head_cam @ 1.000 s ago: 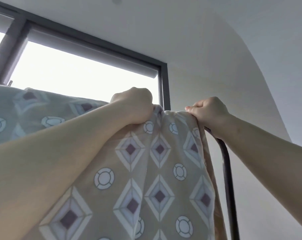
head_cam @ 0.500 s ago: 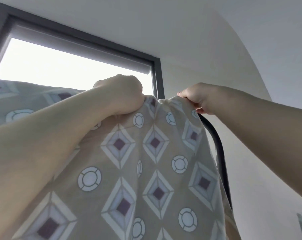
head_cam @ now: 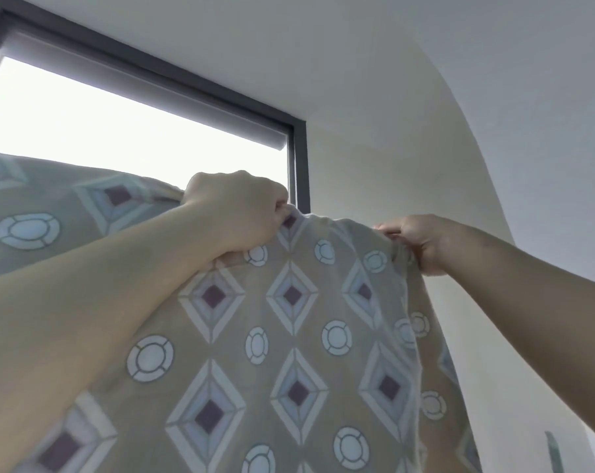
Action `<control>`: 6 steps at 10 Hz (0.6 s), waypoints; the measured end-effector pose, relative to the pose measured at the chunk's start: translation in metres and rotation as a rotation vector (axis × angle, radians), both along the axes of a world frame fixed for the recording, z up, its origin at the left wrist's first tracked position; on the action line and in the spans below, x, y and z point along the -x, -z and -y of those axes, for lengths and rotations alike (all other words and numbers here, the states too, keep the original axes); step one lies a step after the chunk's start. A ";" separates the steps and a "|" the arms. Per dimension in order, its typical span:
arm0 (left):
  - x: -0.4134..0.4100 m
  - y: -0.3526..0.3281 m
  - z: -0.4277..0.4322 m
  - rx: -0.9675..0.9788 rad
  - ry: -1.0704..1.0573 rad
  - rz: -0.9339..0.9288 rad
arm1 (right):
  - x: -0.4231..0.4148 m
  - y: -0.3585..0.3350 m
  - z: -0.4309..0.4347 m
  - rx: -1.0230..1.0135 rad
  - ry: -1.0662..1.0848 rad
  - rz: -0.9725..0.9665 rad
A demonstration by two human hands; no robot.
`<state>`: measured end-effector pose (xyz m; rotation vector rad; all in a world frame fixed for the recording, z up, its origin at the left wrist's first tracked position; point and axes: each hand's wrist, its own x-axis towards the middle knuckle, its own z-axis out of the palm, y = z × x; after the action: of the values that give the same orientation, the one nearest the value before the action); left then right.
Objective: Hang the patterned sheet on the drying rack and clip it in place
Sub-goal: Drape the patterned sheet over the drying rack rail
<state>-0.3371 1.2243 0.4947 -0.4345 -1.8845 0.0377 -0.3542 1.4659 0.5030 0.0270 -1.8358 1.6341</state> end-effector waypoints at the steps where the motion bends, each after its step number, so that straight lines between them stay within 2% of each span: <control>1: 0.008 0.000 -0.001 -0.030 0.054 -0.051 | -0.001 -0.005 -0.008 0.136 0.052 -0.294; 2: 0.004 -0.012 -0.005 -0.167 0.181 -0.086 | -0.009 -0.009 -0.019 0.231 0.114 -0.546; 3: -0.003 -0.021 -0.011 -0.206 0.249 -0.086 | -0.004 -0.001 -0.027 0.068 0.195 -0.416; 4: -0.002 -0.014 -0.019 -0.016 0.205 0.071 | -0.002 0.008 -0.033 0.024 0.351 -0.256; 5: 0.004 -0.005 -0.022 -0.023 0.118 -0.014 | -0.015 0.012 -0.040 0.155 0.416 -0.362; 6: 0.006 0.001 -0.029 -0.086 0.101 -0.104 | -0.021 0.016 -0.041 0.139 0.389 -0.370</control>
<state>-0.3427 1.2531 0.4933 -0.4592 -1.7528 -0.0865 -0.3329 1.5070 0.4873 -0.0793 -1.3469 1.3708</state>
